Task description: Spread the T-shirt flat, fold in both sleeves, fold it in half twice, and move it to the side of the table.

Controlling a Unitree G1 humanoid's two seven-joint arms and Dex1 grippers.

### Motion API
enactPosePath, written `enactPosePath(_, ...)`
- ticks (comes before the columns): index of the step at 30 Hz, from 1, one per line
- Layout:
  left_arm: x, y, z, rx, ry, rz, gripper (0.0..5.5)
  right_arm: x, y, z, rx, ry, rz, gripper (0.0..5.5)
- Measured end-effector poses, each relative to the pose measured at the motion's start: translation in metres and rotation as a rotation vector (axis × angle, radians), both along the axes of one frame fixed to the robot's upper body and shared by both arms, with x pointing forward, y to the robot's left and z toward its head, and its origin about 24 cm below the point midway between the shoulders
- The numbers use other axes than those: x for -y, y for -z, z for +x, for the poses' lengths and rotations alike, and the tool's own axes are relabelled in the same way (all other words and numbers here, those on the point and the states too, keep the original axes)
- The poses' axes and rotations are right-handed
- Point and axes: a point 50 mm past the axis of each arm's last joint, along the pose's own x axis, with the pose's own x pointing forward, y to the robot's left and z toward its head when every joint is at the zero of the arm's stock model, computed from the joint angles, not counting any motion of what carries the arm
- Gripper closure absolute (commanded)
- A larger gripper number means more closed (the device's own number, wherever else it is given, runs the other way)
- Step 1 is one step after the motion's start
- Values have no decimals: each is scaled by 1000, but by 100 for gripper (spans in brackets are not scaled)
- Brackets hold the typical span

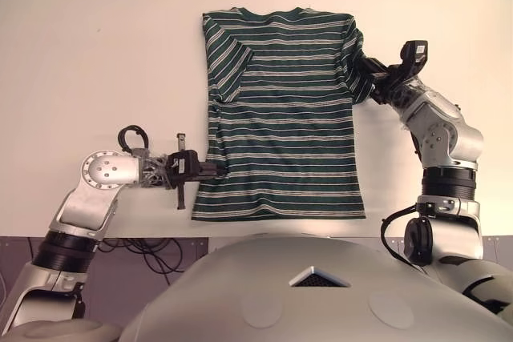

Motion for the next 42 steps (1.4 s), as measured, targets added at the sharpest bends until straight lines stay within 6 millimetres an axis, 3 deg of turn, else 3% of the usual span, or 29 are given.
enactPosePath(7,6,3,2,-3,3,-22,550,-48,-4,6,17,-129,9,548)
enactPosePath(13,9,4,3,3,-1,-36,550,-66,2,8,-8,-166,-17,548)
enactPosePath(17,10,5,3,10,-2,-40,550,-71,17,9,-72,-175,-63,479)
enactPosePath(21,9,5,3,8,-5,-42,550,-81,18,10,-64,-187,-30,430)
enactPosePath(25,3,4,4,9,-29,-38,550,-84,13,2,-50,-221,4,364)
enactPosePath(29,-10,0,8,27,-74,-12,550,-88,-9,-15,38,-273,73,364)
enactPosePath(32,-24,-7,10,45,-118,8,550,-87,-30,-27,128,-285,95,364)
enactPosePath(36,-33,-18,13,73,-152,-25,550,-69,-56,-42,271,-308,2,364)
enactPosePath(39,-37,-24,14,94,-161,-46,550,-48,-65,-49,376,-331,-148,364)
enactPosePath(42,-41,-24,10,91,-153,-12,505,-20,-58,-62,463,-411,-435,361)
